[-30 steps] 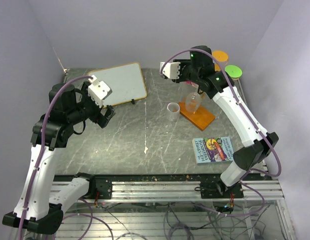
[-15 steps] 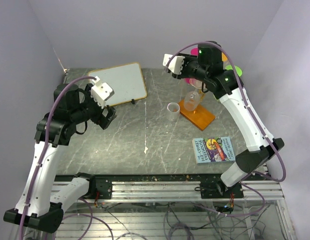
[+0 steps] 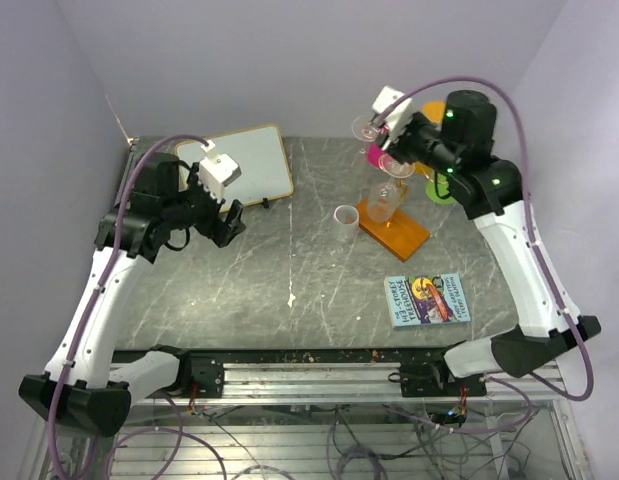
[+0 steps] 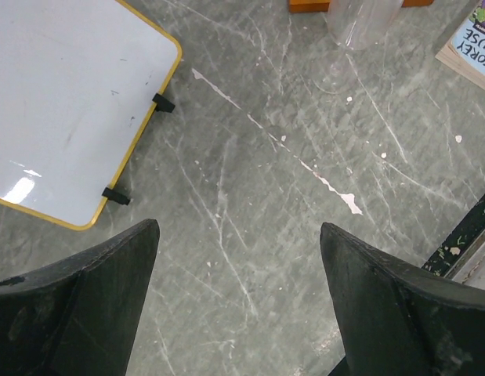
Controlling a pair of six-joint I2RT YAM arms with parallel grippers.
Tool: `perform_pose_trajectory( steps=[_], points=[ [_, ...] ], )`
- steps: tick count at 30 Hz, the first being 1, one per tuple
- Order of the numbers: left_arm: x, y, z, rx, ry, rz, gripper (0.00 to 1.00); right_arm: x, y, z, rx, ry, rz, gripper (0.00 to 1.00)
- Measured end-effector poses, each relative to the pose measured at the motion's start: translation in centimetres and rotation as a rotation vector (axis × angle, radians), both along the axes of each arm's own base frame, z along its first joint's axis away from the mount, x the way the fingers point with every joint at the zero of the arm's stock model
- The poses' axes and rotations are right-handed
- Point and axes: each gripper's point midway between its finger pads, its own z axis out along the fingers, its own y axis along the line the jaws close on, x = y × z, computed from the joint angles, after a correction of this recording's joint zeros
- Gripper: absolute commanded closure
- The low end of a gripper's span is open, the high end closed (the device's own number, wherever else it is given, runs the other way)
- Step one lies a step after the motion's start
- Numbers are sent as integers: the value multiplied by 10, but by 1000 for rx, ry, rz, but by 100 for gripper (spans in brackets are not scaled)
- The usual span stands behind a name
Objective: Place the wine glass upside down on the wine glass rack
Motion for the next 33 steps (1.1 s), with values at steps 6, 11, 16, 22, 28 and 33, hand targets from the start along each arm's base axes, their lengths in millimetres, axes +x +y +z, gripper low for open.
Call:
perform_pose_trajectory(
  steps=[6, 11, 16, 22, 28, 33],
  points=[
    [7, -36, -11, -52, 19, -57, 8, -9, -62, 19, 179, 30, -131, 57],
    [16, -74, -19, -105, 55, -104, 9, -33, -102, 36, 295, 20, -206, 44],
    [35, -113, -33, -130, 117, -116, 12, -42, -139, 43, 374, 13, -293, 33],
    [52, -159, -45, -142, 153, -134, 13, -43, -169, 40, 435, 34, -373, 28],
    [65, -203, -53, -147, 176, -149, 19, -48, -173, 33, 448, 47, -378, 28],
    [82, -223, -57, -147, 185, -106, 22, -50, -171, 27, 464, 67, -356, 27]
  ],
)
